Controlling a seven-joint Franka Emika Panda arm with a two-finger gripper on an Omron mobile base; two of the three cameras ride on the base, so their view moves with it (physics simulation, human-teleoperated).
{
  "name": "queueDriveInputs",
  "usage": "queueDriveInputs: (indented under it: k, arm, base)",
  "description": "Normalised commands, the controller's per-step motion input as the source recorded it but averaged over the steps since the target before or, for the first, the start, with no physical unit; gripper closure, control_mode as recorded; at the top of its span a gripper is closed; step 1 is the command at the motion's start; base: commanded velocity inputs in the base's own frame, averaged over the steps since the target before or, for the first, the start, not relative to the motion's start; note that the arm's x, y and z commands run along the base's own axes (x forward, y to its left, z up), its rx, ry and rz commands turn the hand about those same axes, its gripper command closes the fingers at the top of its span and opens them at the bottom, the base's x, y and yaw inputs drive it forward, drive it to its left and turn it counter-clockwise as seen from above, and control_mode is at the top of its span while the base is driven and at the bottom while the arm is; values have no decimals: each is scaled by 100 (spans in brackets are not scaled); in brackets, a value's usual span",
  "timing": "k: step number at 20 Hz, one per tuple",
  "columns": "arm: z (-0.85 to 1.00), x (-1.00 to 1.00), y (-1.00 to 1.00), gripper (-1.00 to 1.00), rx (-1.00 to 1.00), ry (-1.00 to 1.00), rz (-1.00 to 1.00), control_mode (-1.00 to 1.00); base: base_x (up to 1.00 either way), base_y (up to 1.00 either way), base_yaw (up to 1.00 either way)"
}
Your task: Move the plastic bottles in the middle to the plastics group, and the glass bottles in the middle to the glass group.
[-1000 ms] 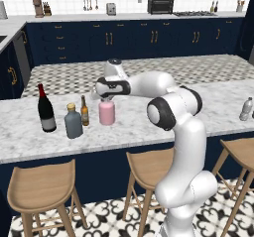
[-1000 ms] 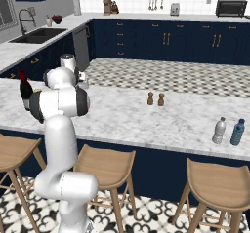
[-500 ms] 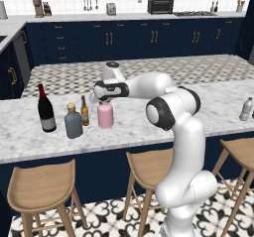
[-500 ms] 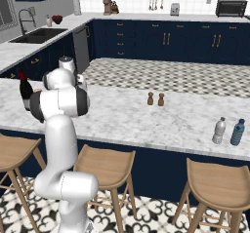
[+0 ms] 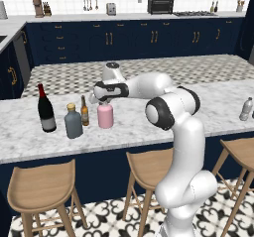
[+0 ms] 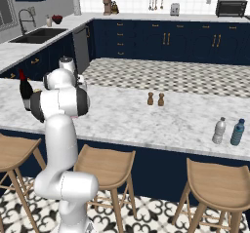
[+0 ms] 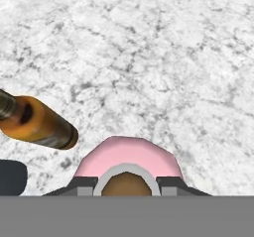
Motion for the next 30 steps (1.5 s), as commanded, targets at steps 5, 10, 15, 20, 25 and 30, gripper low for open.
queueDriveInputs:
  k: [5, 10, 15, 20, 25, 30]
  arm:
    - [0, 0, 0, -100, 0, 0, 0, -100]
    - [1, 0, 0, -100, 0, 0, 0, -100]
    - [39, -13, 0, -100, 0, 0, 0, -100]
    - [85, -63, -13, -100, 2, -1, 0, -100]
    - [48, -92, -24, -100, 7, -4, 0, -100]
    - [-1, -92, -57, -100, 11, -2, 0, -100]
  base:
    - [0, 0, 0]
    - [0, 0, 0]
    - [0, 0, 0]
    - [0, 0, 0]
    - [0, 0, 0]
    - [0, 0, 0]
